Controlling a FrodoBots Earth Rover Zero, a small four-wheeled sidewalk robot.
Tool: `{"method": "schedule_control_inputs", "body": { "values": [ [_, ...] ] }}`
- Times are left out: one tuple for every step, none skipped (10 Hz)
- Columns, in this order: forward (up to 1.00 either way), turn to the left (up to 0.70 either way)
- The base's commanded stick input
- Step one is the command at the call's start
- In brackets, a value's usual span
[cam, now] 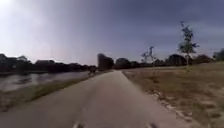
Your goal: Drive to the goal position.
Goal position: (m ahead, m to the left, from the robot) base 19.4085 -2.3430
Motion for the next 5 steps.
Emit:
{"method": "schedule_control_inputs", "body": {
  "values": [
    [1.0,0.0],
    [1.0,0.0],
    [1.0,0.0],
    [1.0,0.0],
    [1.0,0.0]
  ]
}}
